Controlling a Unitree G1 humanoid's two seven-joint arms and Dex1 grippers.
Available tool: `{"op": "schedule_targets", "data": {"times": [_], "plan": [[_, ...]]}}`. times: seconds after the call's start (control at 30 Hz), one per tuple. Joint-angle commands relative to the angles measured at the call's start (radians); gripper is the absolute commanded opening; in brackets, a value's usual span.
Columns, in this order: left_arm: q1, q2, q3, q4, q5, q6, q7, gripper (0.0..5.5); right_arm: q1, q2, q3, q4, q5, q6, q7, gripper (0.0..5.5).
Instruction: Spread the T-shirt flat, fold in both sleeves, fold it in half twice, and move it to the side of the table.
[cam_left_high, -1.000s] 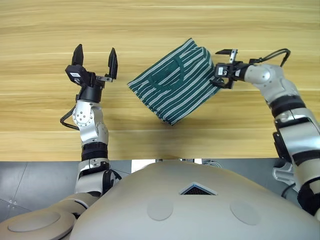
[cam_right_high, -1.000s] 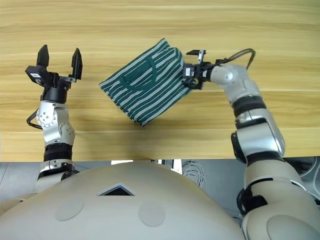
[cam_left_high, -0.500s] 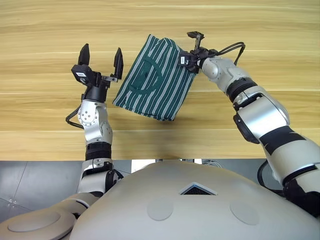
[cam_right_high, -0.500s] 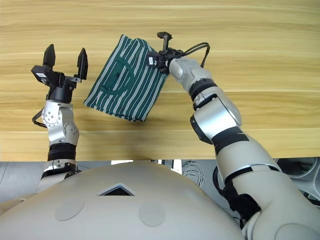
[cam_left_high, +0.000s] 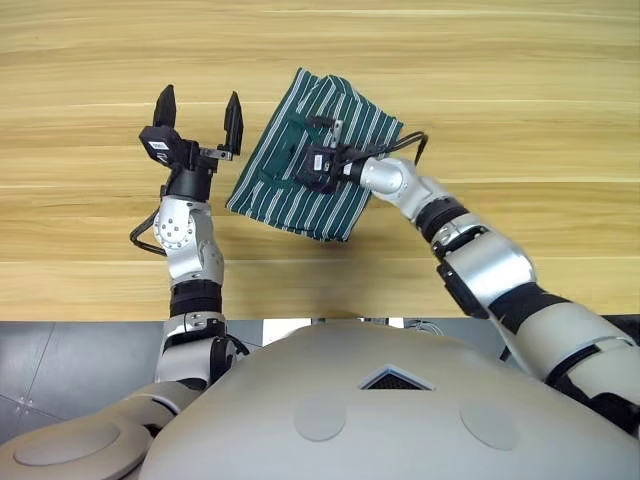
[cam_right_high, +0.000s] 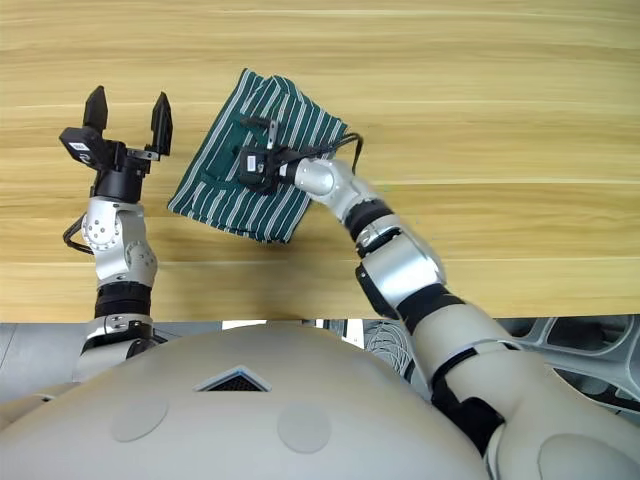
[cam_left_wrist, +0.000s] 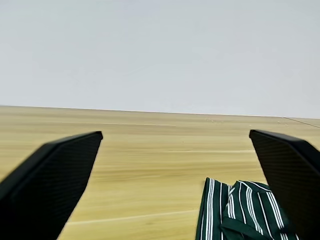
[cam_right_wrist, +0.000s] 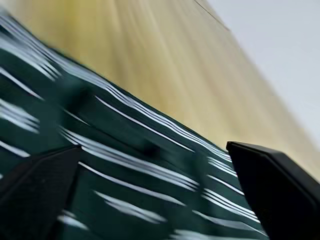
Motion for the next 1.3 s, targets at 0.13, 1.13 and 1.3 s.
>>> {"op": "schedule_targets", "data": {"times": [0.13, 1.13, 1.3], "plan": [[-0.015, 0.019, 0.022, 0.030, 0.000, -0.013, 0.006, 5.38, 0.048, 0.090, -0.066, -0.084, 0.146, 0.235, 0.214, 5.40], [-0.011, 0.041, 0.043, -0.005, -0.001, 0.016, 0.011, 5.38, 0.088, -0.247, -0.141, -0.099, 0.323, 0.090, 0.811, 5.40], [-0.016, 0.048, 0.029, -0.013, 0.006, 0.018, 0.009, 5.38, 0.099, -0.228, -0.220, -0.182, 0.443, 0.115, 0.881, 5.40]]}}
